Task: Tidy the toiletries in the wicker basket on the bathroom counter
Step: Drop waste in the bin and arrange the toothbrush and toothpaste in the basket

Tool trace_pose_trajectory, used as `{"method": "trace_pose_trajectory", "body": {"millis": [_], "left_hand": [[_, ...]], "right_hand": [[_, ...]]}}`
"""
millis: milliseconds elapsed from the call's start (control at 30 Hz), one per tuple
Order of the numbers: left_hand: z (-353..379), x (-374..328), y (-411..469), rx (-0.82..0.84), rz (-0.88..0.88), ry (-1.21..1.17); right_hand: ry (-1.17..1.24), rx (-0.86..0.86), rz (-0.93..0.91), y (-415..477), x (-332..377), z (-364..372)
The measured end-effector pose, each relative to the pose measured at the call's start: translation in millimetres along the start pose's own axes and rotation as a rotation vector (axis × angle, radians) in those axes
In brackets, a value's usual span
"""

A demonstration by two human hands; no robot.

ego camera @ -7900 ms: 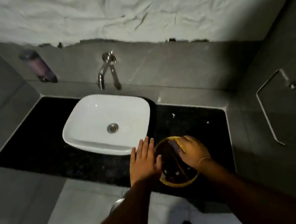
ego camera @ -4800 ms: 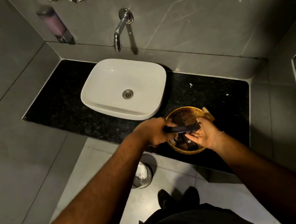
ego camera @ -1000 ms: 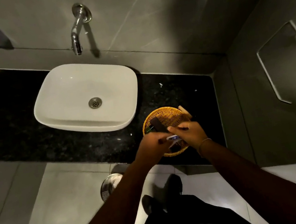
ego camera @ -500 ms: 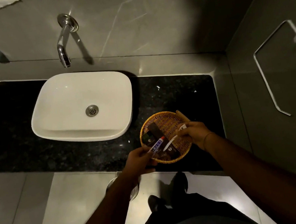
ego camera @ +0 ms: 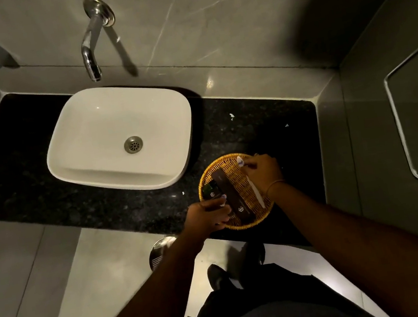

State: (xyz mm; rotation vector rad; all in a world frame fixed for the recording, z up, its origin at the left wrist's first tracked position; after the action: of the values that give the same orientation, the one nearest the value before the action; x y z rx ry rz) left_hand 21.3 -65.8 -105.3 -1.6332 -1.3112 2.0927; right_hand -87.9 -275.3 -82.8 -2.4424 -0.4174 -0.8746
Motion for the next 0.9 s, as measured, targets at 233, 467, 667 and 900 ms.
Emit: {"method": "trace_pose_trajectory", "body": {"millis": [233,467,667,900], "left_hand": [[-6.3,4.2,1.1,-0.208,0.009,-0.196],[-9.8,5.8,5.0,-0.335,0.034,-0.188],[0.3,1.1,18.7,-0.320,-0.010,-0.113],[19.6,1.6,36.6,-0.329,-0.055,-0.133]], "right_hand": [[-0.082,0.107,0.051,7.3,-15.6,27.7],[-0.166,0.143,0.032,9.8,-24.6,37.1],[-0.111,0.086,-0.013,0.2,-32.9,40.0],[-0.180,0.103,-0.008,-9.9,-53.8,40.4]]}}
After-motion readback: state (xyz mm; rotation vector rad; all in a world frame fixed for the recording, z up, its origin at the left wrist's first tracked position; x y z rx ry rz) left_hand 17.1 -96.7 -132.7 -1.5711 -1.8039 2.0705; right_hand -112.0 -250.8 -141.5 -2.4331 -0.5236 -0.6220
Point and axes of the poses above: each hand's wrist, its own y-axis towards the middle knuckle, its own z-axis out of the palm, x = y × z, the point moved 7 cm from there along y, towards the middle knuckle, and after that the axes turned 1 degree about -y, right-handed, at the moved point
